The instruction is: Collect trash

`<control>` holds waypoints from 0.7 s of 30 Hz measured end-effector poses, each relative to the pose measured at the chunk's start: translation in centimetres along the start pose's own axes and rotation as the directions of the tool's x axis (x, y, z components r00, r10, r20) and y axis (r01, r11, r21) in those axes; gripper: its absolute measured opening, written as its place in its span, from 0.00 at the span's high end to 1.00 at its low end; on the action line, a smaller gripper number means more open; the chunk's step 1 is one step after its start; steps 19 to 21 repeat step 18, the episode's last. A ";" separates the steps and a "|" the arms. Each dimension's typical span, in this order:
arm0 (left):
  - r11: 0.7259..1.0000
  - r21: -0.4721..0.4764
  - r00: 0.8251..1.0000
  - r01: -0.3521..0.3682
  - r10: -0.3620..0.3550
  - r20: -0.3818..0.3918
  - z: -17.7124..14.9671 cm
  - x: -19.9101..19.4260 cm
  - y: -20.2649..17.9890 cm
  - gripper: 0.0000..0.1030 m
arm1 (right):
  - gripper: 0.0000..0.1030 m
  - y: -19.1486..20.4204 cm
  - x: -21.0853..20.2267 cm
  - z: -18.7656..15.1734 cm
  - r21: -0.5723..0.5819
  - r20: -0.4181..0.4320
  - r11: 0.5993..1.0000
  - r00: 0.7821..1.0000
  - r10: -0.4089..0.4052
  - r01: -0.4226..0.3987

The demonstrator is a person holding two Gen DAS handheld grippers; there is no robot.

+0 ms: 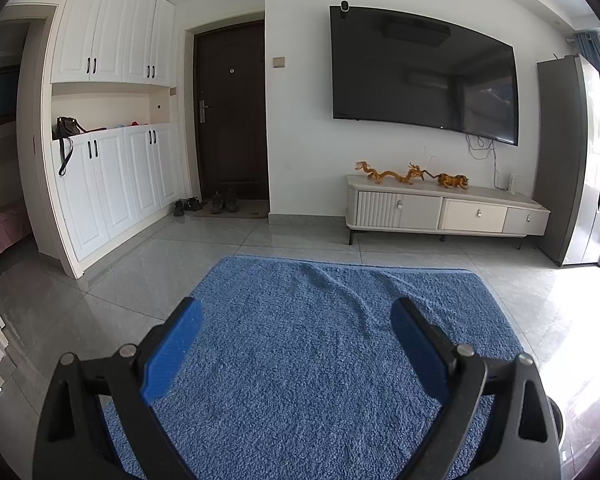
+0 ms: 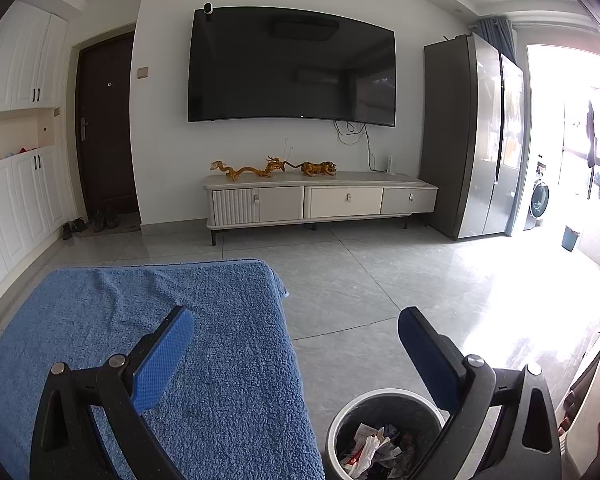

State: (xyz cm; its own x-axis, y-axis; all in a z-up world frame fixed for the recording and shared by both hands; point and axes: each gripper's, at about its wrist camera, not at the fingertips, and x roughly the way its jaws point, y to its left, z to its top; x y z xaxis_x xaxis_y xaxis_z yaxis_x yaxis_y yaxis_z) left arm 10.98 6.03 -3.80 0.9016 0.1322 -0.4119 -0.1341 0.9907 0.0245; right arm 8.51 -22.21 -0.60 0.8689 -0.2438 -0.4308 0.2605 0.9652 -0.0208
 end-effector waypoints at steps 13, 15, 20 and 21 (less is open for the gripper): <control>1.000 0.002 1.000 0.003 -0.003 -0.008 0.0 -0.2 0.2 0.07 | 0.00 -0.4 -0.2 -0.1 0.007 0.004 1.000 1.000 -0.004 0.004; 1.000 0.001 1.000 0.005 -0.005 -0.010 -0.1 -0.2 0.2 0.07 | 0.00 -0.4 -0.2 -0.1 0.006 0.002 1.000 1.000 -0.004 0.004; 1.000 -0.001 1.000 0.007 -0.007 -0.011 -0.2 -0.2 0.1 0.07 | 0.00 -0.5 -0.2 -0.1 0.006 0.003 1.000 1.000 -0.005 0.005; 1.000 -0.001 1.000 0.007 -0.007 -0.011 -0.2 -0.2 0.1 0.07 | 0.00 -0.5 -0.2 -0.1 0.006 0.003 1.000 1.000 -0.005 0.005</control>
